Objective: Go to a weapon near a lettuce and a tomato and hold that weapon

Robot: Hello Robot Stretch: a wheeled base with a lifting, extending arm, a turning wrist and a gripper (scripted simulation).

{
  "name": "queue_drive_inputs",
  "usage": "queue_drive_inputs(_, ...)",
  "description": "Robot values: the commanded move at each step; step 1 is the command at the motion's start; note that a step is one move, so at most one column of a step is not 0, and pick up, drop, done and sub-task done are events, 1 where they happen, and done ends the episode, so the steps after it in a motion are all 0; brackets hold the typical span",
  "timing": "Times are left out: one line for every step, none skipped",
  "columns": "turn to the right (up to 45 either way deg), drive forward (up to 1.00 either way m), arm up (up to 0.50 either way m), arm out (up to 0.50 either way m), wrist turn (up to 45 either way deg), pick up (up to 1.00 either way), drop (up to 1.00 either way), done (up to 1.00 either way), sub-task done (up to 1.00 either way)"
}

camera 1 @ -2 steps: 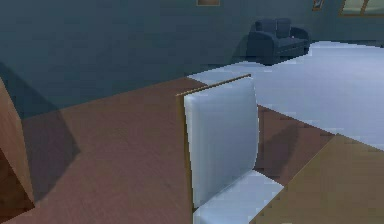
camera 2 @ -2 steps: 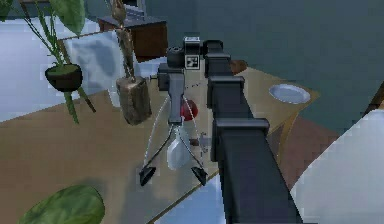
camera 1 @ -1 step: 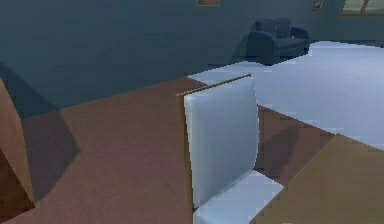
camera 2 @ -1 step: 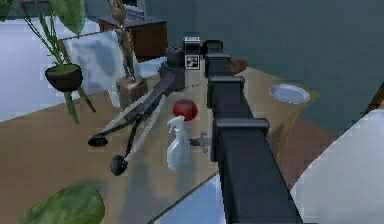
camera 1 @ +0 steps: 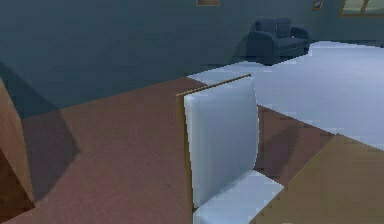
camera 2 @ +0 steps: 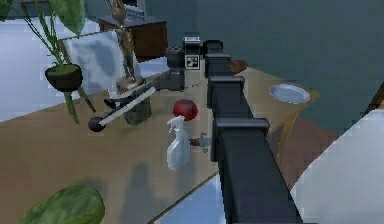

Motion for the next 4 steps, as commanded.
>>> queue_drive_inputs(0.0, 0.0, 0.0, 0.0, 45.0, 0.0, 0.0, 0.0, 0.0)
queue_drive_inputs(0.0, 0.0, 0.0, 0.0, 45.0, 0.0, 0.0, 0.0, 0.0)
queue_drive_inputs(0.0, 0.0, 0.0, 0.0, 27.0, 0.0, 0.0, 0.0, 0.0)
queue_drive_inputs(0.0, 0.0, -0.3, 0.0, 0.0, 0.0, 0.0, 0.0, 0.0)
